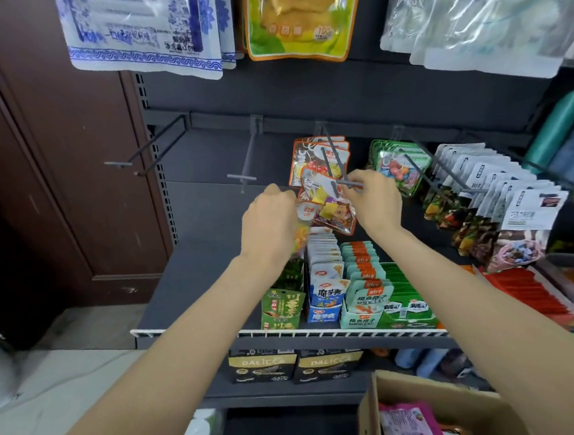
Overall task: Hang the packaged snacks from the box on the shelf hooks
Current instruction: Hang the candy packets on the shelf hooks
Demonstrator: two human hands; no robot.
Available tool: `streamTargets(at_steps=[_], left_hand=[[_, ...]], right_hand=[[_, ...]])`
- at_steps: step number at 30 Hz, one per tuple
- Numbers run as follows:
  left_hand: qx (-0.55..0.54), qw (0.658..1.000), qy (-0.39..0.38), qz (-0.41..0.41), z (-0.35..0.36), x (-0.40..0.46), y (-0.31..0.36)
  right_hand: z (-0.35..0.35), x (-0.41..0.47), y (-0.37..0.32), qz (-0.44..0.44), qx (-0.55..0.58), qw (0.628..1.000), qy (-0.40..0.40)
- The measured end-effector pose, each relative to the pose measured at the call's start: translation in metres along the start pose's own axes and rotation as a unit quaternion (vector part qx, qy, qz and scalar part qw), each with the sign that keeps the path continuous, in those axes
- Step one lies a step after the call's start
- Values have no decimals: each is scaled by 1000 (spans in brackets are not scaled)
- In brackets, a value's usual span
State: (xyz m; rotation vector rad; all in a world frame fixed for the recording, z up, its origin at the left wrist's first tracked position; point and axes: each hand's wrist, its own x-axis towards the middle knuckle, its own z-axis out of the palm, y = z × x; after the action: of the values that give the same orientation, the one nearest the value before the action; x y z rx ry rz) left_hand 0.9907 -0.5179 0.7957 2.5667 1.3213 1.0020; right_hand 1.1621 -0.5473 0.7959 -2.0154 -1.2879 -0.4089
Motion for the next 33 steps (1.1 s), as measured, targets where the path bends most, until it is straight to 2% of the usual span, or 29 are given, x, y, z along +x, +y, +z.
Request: streamTargets(at_steps=[4, 16, 19, 23, 24, 26, 29, 31, 33], left_hand=[[25, 1000, -6, -4, 9, 10, 4], [-1, 999, 26, -43, 35, 37, 1], [-42, 998, 25, -41, 38, 34, -3], [-123, 991, 25, -54, 36, 27, -10], [-144, 988, 16, -54, 34, 25, -11], [-183, 982, -2, -52, 28, 18, -13], [-231, 970, -12, -71, 23, 7, -13], [-246, 965, -10, -87, 22, 1, -12], [-257, 961, -1, -104, 20, -3, -11]], right_hand=[[18, 26, 2, -10, 6, 1000, 3], [47, 97, 8, 59, -40, 997, -34], [56, 91, 18, 40, 42, 998, -33], [48, 46, 37, 9, 146, 989, 6], [42, 33, 40, 7, 179, 984, -24], [28, 10, 41, 29, 260, 956, -134], [8, -13, 38, 78, 364, 887, -275], [-2, -22, 35, 84, 387, 866, -305], [-12, -26, 31, 82, 392, 862, -312]])
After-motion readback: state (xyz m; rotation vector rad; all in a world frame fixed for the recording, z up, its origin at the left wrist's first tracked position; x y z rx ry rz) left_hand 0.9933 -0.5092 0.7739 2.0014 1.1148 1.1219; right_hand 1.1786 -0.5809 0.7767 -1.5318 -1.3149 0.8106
